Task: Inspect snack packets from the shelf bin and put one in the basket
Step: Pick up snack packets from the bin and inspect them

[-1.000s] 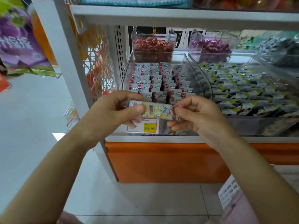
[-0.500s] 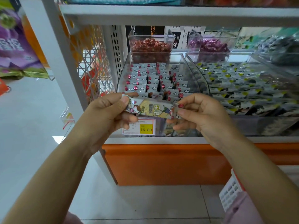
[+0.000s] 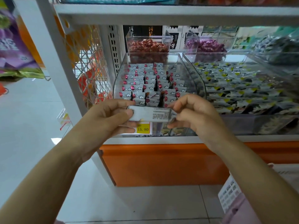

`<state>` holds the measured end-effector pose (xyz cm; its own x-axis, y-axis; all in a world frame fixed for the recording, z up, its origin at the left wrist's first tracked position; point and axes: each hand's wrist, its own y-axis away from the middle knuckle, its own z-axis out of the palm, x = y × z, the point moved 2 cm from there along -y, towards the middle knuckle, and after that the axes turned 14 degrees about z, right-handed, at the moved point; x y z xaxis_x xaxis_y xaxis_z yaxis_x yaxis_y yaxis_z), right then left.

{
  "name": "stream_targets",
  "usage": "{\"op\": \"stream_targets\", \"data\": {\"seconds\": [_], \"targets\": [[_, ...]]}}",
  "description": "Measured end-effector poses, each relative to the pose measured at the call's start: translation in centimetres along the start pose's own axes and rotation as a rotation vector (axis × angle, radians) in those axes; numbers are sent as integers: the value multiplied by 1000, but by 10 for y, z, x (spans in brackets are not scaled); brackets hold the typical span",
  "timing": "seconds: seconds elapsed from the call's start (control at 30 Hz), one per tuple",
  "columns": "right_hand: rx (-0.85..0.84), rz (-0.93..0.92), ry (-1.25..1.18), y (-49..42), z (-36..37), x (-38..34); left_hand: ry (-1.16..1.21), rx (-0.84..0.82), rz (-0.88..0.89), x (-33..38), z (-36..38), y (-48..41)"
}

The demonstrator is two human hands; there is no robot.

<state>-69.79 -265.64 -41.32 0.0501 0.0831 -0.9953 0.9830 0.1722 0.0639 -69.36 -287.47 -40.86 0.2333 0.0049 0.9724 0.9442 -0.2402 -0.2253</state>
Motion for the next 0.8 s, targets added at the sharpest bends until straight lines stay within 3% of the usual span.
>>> {"op": "stream_targets", "data": {"seconds": [0.07, 0.2, 0.43, 0.67, 0.8], "targets": [[-9, 5, -2, 0, 1, 1, -12, -15, 3, 1, 0, 1], [58, -113, 221, 1, 4, -3, -35, -30, 54, 6, 5, 2], [170, -205, 261, -2, 10, -8, -92, 69, 103, 13, 6, -7], [327, -302, 332, -4, 10, -8, -170, 41, 115, 13, 17, -16], [342, -349, 363, -5, 12, -8, -350, 79, 155, 13, 22, -19]]}}
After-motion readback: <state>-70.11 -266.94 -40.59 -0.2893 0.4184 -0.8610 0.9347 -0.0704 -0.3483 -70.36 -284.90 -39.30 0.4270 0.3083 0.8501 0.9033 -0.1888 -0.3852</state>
